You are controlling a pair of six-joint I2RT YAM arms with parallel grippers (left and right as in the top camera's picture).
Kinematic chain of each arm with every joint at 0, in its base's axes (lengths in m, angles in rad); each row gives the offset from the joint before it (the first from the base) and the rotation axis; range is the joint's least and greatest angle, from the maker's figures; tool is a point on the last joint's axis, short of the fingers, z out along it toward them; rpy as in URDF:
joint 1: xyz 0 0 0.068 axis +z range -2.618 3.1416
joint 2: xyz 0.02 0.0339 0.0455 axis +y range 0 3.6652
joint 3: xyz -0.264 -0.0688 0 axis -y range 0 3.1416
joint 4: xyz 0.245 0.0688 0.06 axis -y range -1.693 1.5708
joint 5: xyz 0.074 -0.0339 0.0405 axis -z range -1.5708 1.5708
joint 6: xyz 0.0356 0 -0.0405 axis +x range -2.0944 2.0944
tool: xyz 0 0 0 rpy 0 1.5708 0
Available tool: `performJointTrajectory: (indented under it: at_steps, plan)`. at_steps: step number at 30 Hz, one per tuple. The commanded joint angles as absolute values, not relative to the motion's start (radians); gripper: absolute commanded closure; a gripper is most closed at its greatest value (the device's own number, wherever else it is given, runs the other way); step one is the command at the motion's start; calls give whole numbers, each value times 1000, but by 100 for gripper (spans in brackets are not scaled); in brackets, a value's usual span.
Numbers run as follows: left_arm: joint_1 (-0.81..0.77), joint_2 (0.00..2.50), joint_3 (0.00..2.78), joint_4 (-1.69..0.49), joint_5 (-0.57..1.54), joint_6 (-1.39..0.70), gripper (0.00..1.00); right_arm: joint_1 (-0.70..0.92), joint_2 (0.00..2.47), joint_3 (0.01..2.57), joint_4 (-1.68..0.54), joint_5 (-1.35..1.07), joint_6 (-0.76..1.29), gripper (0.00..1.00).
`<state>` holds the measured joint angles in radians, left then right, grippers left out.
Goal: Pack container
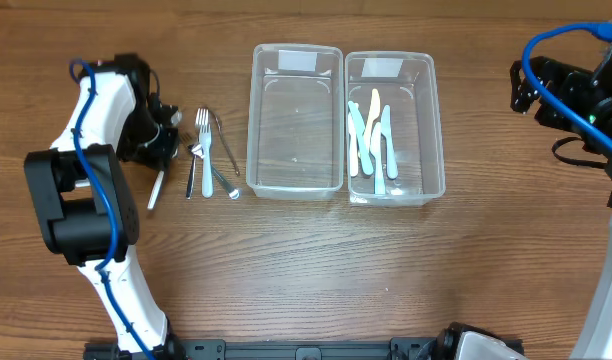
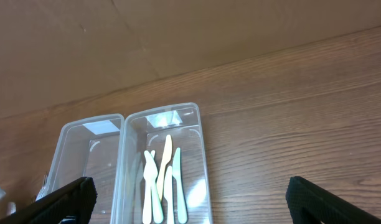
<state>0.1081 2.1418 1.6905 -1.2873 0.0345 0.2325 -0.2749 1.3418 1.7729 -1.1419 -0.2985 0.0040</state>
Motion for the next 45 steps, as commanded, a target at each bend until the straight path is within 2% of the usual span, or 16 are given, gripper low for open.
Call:
performJointTrajectory:
  at_steps: [1,7,9,13,19,24,28,30,33,38,40,41,45]
  plan:
    - [61,2092,1870,-1385,53,135,96,-276,1336,1788,-1136,-289,8,0]
    - [-43,1989,2029,-1421,141,38,96,-276,1336,1788,-1136,-289,8,0]
    - [-113,1942,2052,-1373,228,1,96,-276,1336,1788,-1136,-289,8,0]
    - [-239,1915,2051,-1291,226,-76,96,-276,1336,1788,-1136,-289,8,0]
    - [-394,2008,2036,-1155,175,-230,96,-276,1336,1788,-1136,-289,8,0]
    - [-449,2133,2037,-1054,177,-333,96,-276,1336,1788,-1136,-289,8,0]
    - [-449,2159,2042,-1015,202,-385,59,-276,1336,1788,-1136,-289,8,0]
    - [-435,2146,2071,-1035,210,-377,46,-276,1336,1788,-1136,-289,8,0]
    - [-396,2112,2152,-1140,207,-338,38,-276,1336,1788,-1136,-289,8,0]
    - [-322,2054,2249,-1359,104,-275,38,-276,1336,1788,-1136,-289,8,0]
    - [-271,2026,2250,-1477,-35,-266,18,-276,1336,1788,-1136,-289,8,0]
    - [-251,2027,2248,-1515,-79,-265,0,-276,1336,1788,-1136,-289,8,0]
    - [-186,2030,2180,-1539,-106,-266,0,-276,1336,1788,-1136,-289,8,0]
